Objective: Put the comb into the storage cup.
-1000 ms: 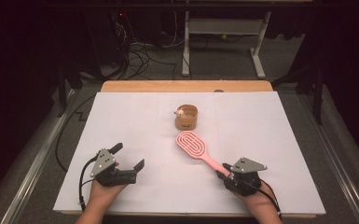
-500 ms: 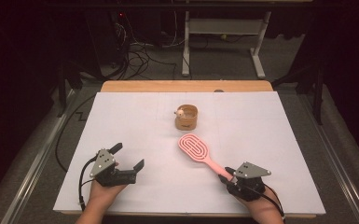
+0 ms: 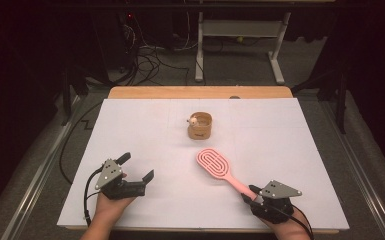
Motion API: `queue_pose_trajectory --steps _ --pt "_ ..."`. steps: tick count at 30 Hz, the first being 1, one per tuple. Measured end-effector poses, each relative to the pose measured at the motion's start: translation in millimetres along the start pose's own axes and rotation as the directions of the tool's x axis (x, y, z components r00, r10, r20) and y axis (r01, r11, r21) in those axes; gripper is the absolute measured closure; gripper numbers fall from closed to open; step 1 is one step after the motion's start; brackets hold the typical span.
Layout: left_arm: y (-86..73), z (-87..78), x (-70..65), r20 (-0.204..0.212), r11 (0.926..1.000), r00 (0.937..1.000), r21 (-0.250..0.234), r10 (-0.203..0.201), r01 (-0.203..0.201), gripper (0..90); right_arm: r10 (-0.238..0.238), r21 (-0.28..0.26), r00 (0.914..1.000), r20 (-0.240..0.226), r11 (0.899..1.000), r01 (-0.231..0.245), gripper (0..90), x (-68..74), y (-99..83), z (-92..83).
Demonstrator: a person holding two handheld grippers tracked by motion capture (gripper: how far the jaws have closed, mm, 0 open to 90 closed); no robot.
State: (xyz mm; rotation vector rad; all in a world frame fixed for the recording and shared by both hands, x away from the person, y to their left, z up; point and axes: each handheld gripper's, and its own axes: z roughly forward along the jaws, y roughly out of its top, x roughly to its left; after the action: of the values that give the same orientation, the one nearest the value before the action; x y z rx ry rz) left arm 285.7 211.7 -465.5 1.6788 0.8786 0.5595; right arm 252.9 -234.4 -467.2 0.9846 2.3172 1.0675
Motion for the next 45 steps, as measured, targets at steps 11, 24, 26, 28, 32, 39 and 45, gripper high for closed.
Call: queue_pose_trajectory --steps 11,24,26,28,32,39,45 --pt "-0.6 1.7 -1.4 0.007 1.0000 1.0000 0.009 0.001 -0.002 0.0 0.085 -0.135 0.9945 -0.061 0.987 -0.093 21.7 -7.4 4.5 -1.0" --pt "-1.5 5.3 -3.9 0.021 0.9994 0.9997 0.034 -0.009 0.008 0.0 0.122 -0.193 0.9925 0.001 0.974 -0.120 0.1 -10.9 8.3 0.7" --pt "-1.5 5.8 -4.5 0.015 0.9991 0.9999 0.042 -0.004 0.003 0.0 0.128 -0.210 0.9918 0.012 0.970 -0.122 0.1 -11.8 9.2 -1.0" --pt "-1.1 6.0 -4.4 0.017 0.9993 0.9998 0.037 0.005 -0.005 0.0 0.127 -0.214 0.9916 0.023 0.969 -0.120 0.1 -12.4 9.9 -1.4" --pt "-1.5 5.5 -4.5 0.012 0.9991 0.9999 0.041 0.009 -0.009 0.0 0.124 -0.220 0.9917 0.034 0.969 -0.114 0.1 -13.7 11.2 -0.5" --pt "-2.1 5.8 -1.4 0.015 0.9990 0.9998 0.043 -0.015 0.014 0.0 0.113 -0.207 0.9933 0.026 0.973 -0.105 0.1 -14.7 16.8 3.5" --pt "-2.1 5.1 0.4 0.028 0.9989 0.9994 0.042 -0.022 0.020 0.0 0.106 -0.192 0.9935 0.040 0.977 -0.097 0.1 -14.6 28.9 3.0"
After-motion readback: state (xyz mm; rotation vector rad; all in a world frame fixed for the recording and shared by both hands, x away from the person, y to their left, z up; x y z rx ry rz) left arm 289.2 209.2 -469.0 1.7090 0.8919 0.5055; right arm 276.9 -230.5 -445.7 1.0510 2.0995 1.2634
